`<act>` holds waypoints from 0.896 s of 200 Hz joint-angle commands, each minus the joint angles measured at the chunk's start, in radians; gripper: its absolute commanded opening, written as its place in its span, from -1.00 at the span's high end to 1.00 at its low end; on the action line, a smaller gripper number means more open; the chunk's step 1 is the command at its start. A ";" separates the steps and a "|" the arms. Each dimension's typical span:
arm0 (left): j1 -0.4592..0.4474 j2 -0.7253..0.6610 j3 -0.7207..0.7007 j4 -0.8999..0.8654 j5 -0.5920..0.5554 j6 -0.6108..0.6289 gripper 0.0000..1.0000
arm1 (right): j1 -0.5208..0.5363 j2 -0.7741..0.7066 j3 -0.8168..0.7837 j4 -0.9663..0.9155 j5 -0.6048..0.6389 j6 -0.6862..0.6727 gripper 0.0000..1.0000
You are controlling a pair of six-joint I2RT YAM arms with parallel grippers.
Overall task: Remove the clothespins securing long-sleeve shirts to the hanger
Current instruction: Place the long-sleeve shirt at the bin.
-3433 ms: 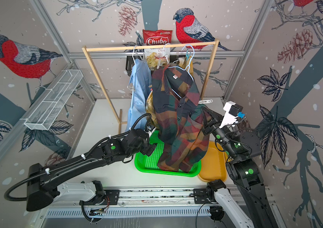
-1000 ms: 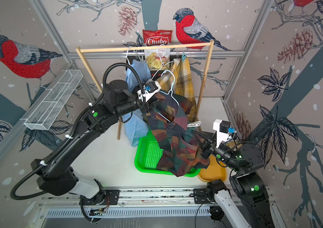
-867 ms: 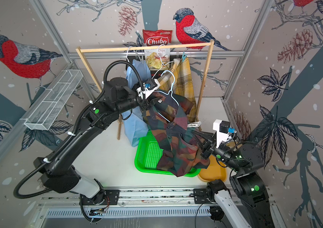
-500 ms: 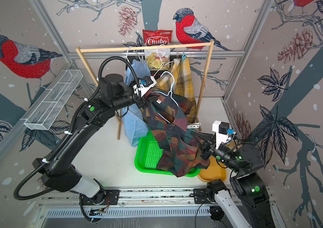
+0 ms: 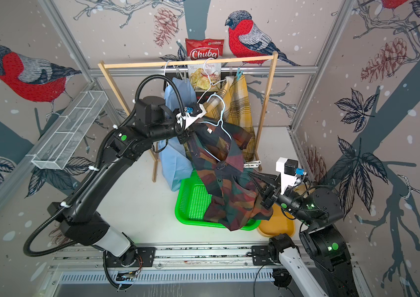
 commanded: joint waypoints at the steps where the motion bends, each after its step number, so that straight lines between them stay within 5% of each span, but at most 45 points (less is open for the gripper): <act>1: -0.009 -0.025 -0.005 0.029 0.031 -0.057 1.00 | 0.002 0.000 0.001 0.019 -0.012 -0.005 1.00; 24: -0.070 -0.052 -0.021 0.056 -0.047 -0.075 1.00 | 0.002 -0.003 -0.009 0.030 0.003 0.003 0.97; 44: -0.163 -0.077 -0.054 0.085 -0.177 -0.070 1.00 | 0.002 -0.010 -0.012 0.040 0.026 0.012 0.68; 82: -0.230 -0.088 -0.028 0.081 -0.296 -0.176 1.00 | 0.002 -0.018 -0.008 0.035 0.063 0.022 -0.25; 121: -0.309 -0.107 0.019 0.093 -0.409 -0.262 1.00 | 0.002 -0.041 0.016 0.039 0.131 0.045 -0.99; 150: -0.411 -0.041 0.173 -0.011 -0.549 -0.271 1.00 | 0.005 -0.041 0.063 0.049 0.207 0.077 -1.00; 179: -0.436 -0.064 0.093 -0.003 -0.632 -0.292 1.00 | 0.006 -0.037 0.105 0.049 0.235 0.100 -0.99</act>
